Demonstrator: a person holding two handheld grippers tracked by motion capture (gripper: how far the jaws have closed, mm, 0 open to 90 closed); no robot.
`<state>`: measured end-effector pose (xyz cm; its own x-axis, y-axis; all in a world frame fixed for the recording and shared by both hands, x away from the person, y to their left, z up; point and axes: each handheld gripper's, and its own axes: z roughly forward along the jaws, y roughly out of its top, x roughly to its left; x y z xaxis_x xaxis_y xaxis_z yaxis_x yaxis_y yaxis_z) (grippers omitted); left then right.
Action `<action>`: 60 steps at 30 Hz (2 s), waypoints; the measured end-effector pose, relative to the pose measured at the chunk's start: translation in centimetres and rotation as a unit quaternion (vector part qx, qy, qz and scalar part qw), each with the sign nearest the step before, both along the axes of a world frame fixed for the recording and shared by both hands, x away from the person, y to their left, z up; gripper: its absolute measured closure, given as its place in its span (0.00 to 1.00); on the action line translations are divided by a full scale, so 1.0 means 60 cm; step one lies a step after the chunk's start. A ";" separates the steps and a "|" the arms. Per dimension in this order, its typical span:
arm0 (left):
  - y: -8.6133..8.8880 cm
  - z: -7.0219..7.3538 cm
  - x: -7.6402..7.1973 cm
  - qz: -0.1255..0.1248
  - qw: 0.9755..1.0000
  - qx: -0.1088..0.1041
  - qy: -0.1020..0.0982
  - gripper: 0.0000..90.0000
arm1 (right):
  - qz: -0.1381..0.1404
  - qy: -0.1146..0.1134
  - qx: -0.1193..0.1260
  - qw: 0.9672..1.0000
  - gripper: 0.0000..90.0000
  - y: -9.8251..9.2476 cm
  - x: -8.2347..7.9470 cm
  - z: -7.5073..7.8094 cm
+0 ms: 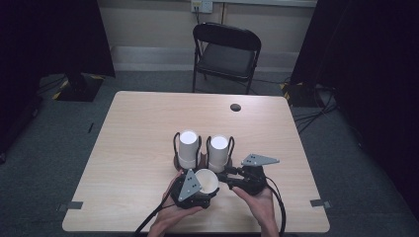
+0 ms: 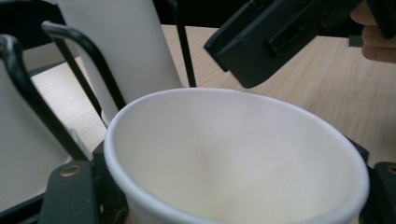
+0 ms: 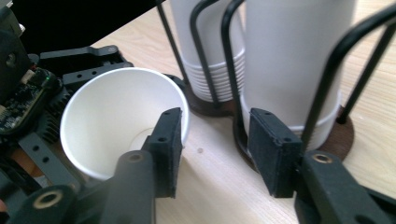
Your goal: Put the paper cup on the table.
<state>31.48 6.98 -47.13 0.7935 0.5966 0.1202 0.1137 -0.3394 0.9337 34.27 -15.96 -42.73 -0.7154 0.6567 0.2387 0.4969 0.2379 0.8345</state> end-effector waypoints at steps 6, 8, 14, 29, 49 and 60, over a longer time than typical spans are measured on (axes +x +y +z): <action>0.015 0.002 -0.001 -0.004 1.000 0.005 0.007 0.26 | -0.035 -0.025 0.009 0.999 0.52 -0.010 -0.005 -0.010; 0.020 0.003 -0.002 -0.003 1.000 -0.004 0.010 0.26 | -0.048 -0.034 0.017 0.998 0.49 -0.017 -0.009 -0.015; 0.045 0.008 0.001 0.011 0.999 -0.027 0.019 0.26 | -0.092 -0.084 0.025 0.992 0.33 -0.040 -0.023 -0.030; 0.099 0.018 0.010 0.049 0.996 -0.064 0.026 0.25 | -0.194 -0.103 -0.020 0.975 0.17 -0.058 -0.030 -0.060; 0.175 0.015 0.046 0.162 0.984 -0.072 0.008 0.25 | -0.279 -0.178 -0.014 0.944 0.22 -0.094 -0.040 -0.106; 0.196 0.018 0.069 0.203 0.976 -0.081 0.004 0.25 | -0.273 -0.184 -0.016 0.944 0.22 -0.093 -0.037 -0.112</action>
